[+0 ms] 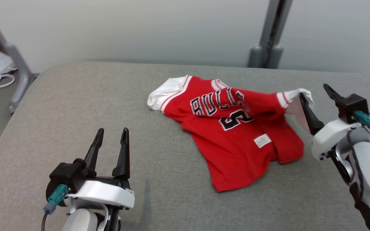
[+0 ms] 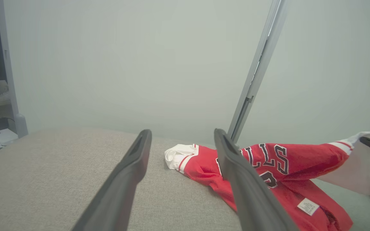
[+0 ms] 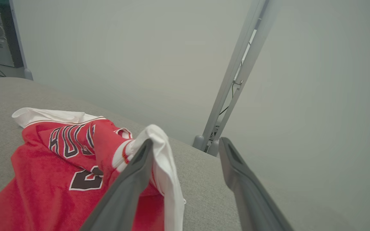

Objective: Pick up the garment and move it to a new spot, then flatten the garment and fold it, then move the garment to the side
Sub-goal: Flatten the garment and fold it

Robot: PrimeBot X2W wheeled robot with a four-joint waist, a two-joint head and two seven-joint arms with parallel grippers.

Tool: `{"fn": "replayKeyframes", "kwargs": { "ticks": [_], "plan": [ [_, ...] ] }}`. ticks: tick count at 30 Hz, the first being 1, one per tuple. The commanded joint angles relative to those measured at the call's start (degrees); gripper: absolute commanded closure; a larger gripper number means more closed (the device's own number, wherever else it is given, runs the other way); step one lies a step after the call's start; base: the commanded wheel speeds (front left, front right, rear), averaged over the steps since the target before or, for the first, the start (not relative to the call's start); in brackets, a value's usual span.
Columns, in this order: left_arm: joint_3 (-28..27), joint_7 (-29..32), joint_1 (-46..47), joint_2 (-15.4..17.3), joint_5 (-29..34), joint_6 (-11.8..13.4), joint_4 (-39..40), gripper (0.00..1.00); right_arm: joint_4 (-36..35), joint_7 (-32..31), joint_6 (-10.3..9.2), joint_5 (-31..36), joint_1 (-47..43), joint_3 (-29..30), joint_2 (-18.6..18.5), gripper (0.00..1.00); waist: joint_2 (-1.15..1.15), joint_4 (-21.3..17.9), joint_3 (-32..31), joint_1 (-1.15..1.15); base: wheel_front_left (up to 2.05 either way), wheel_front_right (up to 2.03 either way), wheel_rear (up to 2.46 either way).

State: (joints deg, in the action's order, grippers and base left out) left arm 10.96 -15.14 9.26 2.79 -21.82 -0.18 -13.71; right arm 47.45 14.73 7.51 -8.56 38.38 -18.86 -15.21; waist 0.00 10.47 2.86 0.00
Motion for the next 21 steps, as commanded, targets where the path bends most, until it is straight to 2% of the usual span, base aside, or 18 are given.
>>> {"fn": "replayKeyframes", "kwargs": {
  "ticks": [1,10,15,21],
  "plan": [
    [-0.58,-0.07,-0.69,0.24,0.15,-0.05,0.21,0.0,-1.64,0.41,-0.04,-0.54,-1.43,0.6,-0.9,0.0,0.0,-2.86,-2.16,0.0,0.0,0.0,0.0],
    [-1.68,-0.07,-2.27,0.26,-0.16,-0.24,0.62,0.0,-12.85,-1.18,-0.04,-0.57,-11.81,4.84,-1.42,0.0,0.0,-5.15,-3.48,0.0,0.0,0.0,0.0],
    [-1.7,-0.07,-3.24,0.24,0.08,-0.39,0.85,0.0,-23.57,-1.39,-0.04,0.55,-21.07,8.21,1.41,0.0,0.0,-5.06,-4.06,0.0,0.0,0.0,0.0],
    [-0.8,-0.07,-4.11,0.24,0.25,-0.42,0.78,0.0,-30.17,-2.68,-0.04,2.65,-28.03,10.41,4.75,0.0,0.0,-4.16,-4.13,0.0,0.0,0.0,0.0]
  ]
}}
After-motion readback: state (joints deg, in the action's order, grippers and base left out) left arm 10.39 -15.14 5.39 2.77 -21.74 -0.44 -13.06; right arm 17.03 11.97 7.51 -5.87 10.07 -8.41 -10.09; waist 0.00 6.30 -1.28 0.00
